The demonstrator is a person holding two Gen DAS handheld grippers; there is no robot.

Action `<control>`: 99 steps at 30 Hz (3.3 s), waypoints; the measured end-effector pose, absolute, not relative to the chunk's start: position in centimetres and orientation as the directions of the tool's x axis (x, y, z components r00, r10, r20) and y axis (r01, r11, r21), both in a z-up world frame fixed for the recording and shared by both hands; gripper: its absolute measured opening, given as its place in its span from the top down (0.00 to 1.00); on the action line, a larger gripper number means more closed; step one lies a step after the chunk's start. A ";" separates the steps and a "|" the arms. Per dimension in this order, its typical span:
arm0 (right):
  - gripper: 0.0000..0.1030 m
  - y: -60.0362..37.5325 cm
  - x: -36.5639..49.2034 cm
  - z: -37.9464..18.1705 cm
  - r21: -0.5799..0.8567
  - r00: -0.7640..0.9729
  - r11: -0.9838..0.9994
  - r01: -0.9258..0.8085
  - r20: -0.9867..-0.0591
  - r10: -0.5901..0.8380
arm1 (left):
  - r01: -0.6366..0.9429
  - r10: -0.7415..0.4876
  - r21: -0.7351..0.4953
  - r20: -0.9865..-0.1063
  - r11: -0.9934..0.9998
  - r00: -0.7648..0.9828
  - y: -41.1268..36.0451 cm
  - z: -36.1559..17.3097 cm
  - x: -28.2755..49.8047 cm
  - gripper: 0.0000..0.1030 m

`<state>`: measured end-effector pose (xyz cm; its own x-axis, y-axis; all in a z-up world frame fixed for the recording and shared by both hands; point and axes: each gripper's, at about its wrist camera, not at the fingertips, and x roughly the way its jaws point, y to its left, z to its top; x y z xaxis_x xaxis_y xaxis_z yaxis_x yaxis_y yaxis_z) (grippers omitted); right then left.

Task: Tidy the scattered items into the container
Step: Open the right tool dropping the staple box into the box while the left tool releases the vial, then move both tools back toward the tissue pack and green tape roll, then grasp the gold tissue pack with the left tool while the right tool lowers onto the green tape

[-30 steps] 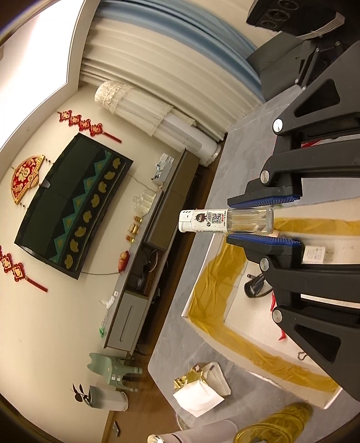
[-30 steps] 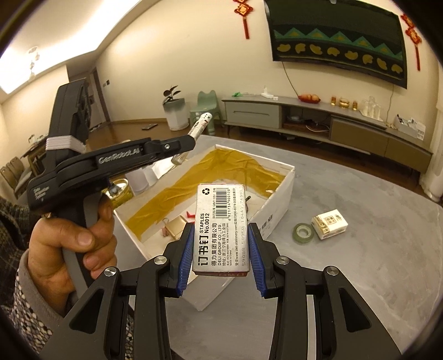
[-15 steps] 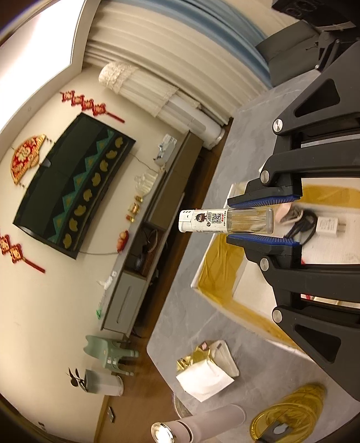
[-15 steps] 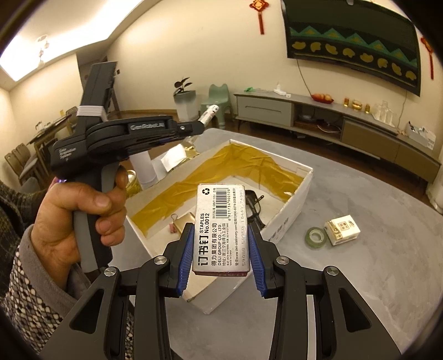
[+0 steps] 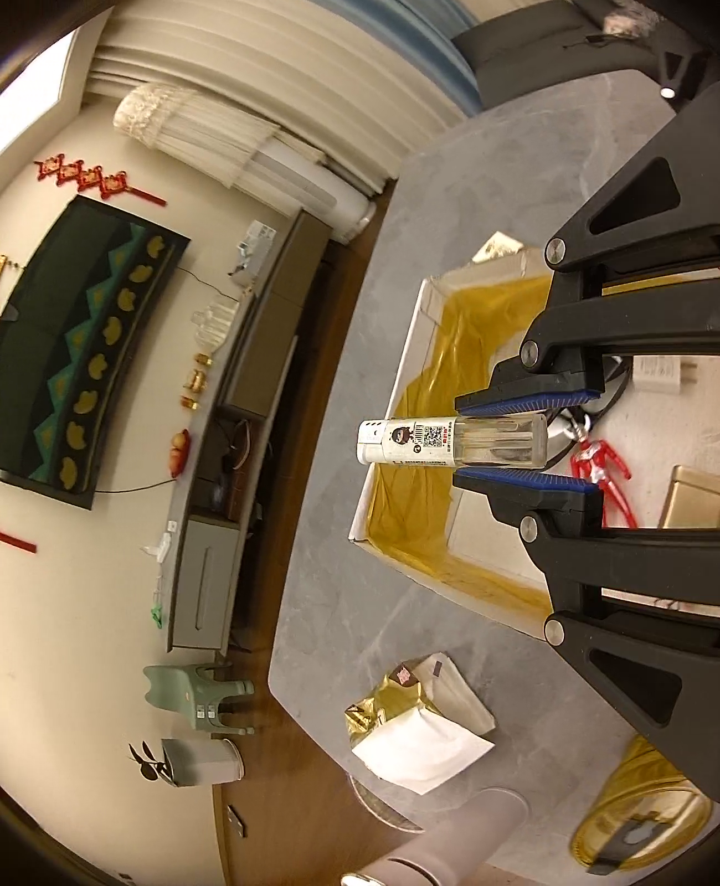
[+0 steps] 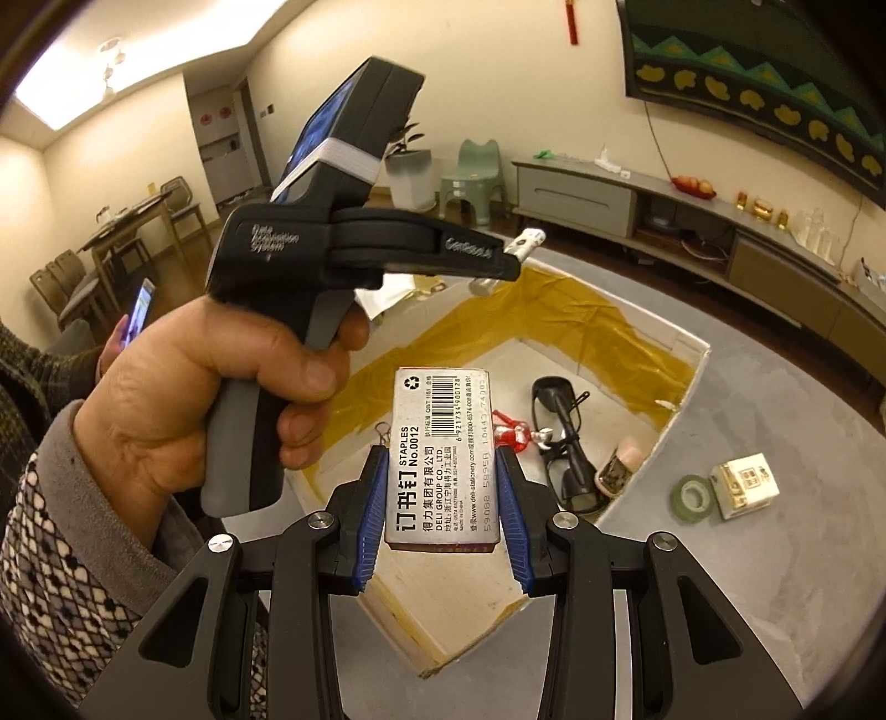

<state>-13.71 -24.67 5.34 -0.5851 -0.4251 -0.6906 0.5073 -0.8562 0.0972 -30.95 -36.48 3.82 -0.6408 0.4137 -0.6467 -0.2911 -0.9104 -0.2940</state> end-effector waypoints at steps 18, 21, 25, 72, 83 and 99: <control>0.57 -22.2 -17.4 1.7 0.233 -0.490 -0.851 0.471 -0.733 -0.472 | -0.206 0.353 -0.291 -0.665 -0.934 -0.658 -37.5 2.4 -33.4 0.62; 0.57 -21.5 -16.5 2.0 0.252 -0.487 -0.838 0.485 -0.717 -0.498 | -0.187 0.351 -0.309 -0.654 -0.932 -0.670 -38.2 2.8 -33.0 0.62; 0.57 -20.8 -15.3 2.6 0.253 -0.490 -0.821 0.511 -0.699 -0.521 | -0.140 0.311 -0.301 -0.654 -0.943 -0.690 -38.9 3.0 -32.6 0.62; 0.57 -3.7 -14.9 -2.1 0.376 -0.588 -0.909 0.180 -0.700 -0.407 | -0.494 0.417 -0.099 -0.692 -0.864 -0.590 -19.0 4.0 -21.0 0.60; 0.73 -5.2 -21.4 -4.1 0.341 -0.557 -0.916 0.209 -0.729 -0.399 | -0.465 0.481 -0.212 -0.643 -0.860 -0.596 -20.0 5.2 -21.8 0.60; 0.82 -7.8 -24.5 -7.9 0.012 -0.504 -0.938 0.346 -0.841 -0.197 | -0.456 0.500 -0.249 -0.636 -0.854 -0.588 -20.0 5.2 -22.7 0.60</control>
